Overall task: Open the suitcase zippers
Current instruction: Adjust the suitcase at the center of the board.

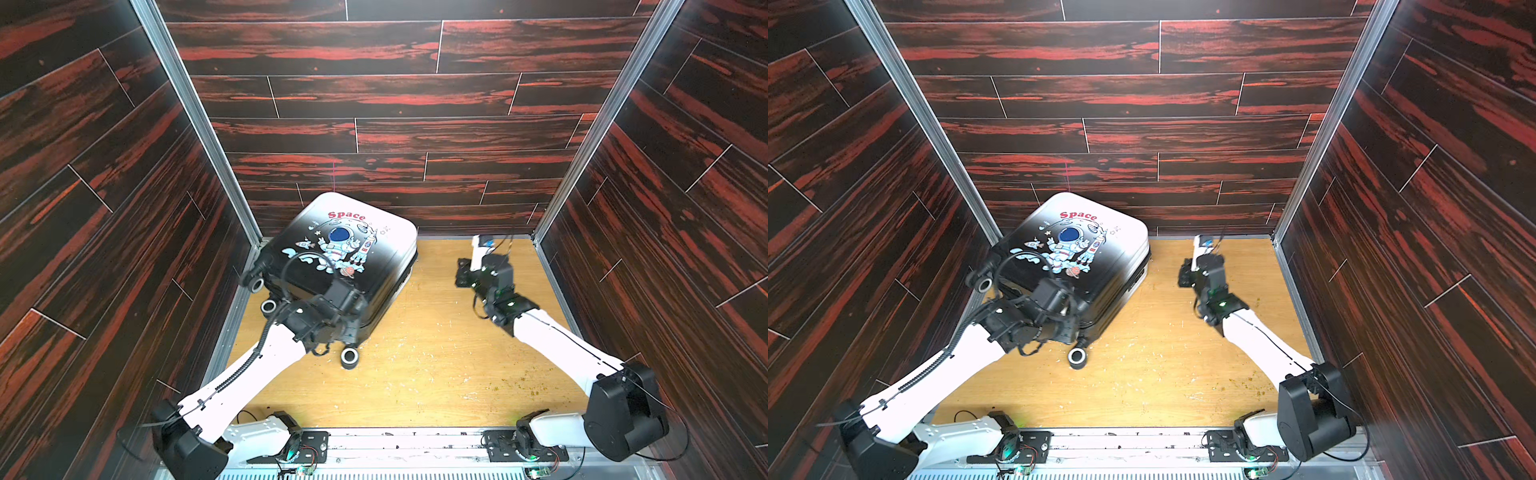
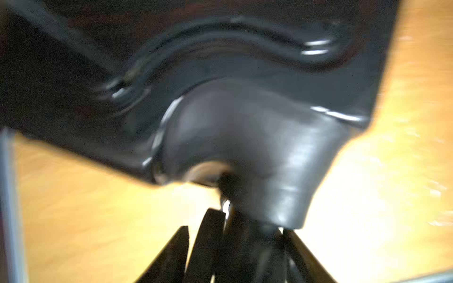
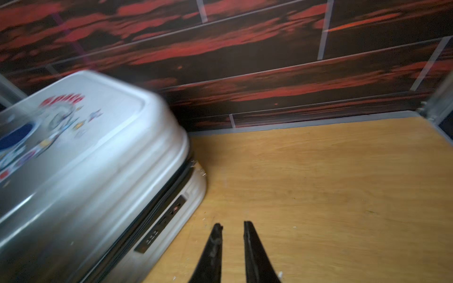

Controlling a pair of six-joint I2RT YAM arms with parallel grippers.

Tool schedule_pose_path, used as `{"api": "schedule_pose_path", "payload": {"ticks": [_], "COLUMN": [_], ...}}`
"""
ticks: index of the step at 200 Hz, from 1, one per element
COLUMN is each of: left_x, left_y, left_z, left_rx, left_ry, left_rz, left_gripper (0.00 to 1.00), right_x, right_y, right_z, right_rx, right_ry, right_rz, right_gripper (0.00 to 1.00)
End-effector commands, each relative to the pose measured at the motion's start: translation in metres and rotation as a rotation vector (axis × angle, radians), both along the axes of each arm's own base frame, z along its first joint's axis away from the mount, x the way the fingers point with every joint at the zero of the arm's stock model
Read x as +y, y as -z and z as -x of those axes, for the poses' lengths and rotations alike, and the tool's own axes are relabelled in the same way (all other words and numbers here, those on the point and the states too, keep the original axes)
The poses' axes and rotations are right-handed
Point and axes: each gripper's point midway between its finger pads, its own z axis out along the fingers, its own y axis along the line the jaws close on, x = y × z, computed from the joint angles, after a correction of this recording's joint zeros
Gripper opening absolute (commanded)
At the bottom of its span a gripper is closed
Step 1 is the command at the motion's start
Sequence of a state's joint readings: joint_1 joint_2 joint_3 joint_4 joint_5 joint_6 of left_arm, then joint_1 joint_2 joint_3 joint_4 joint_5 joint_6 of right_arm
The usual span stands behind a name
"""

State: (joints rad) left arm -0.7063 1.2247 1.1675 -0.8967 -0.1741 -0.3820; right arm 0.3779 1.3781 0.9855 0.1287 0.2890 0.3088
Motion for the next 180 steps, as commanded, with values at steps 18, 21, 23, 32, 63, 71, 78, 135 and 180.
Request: {"api": "schedule_pose_path", "payload": {"ticks": [18, 21, 23, 32, 63, 71, 78, 135, 180], "left_x": [-0.098, -0.104, -0.107, -0.124, -0.175, -0.186, -0.193, -0.11, 0.08], "left_y": [0.007, 0.01, 0.011, 0.019, 0.035, 0.036, 0.037, -0.003, -0.066], "left_z": [0.023, 0.025, 0.028, 0.037, 0.081, 0.093, 0.104, 0.146, 0.041], "left_rx": [0.042, 0.051, 0.055, 0.07, 0.099, 0.106, 0.115, -0.002, -0.441], "left_ry": [0.361, 0.386, 0.405, 0.475, 0.697, 0.745, 0.781, 0.718, -0.15], "left_rz": [0.004, -0.01, -0.018, -0.056, -0.111, -0.111, -0.115, -0.031, -0.152], "left_gripper": [0.03, 0.03, 0.03, 0.03, 0.03, 0.04, 0.04, 0.0, 0.99], "right_x": [-0.025, -0.027, -0.027, -0.032, -0.041, -0.04, -0.039, -0.045, -0.04], "right_y": [-0.011, -0.012, -0.013, -0.016, -0.021, -0.021, -0.022, -0.043, -0.049], "right_z": [0.008, 0.008, 0.009, 0.013, 0.024, 0.026, 0.027, 0.011, 0.008], "right_rx": [0.069, 0.07, 0.071, 0.073, 0.086, 0.091, 0.097, 0.091, 0.182], "right_ry": [0.051, 0.056, 0.056, 0.071, 0.081, 0.069, 0.062, 0.093, 0.069], "right_rz": [-0.015, -0.012, -0.007, 0.001, 0.003, 0.005, 0.008, 0.054, 0.017], "right_gripper": [0.2, 0.2, 0.2, 0.2, 0.21, 0.21, 0.22, 0.45, 0.61]}}
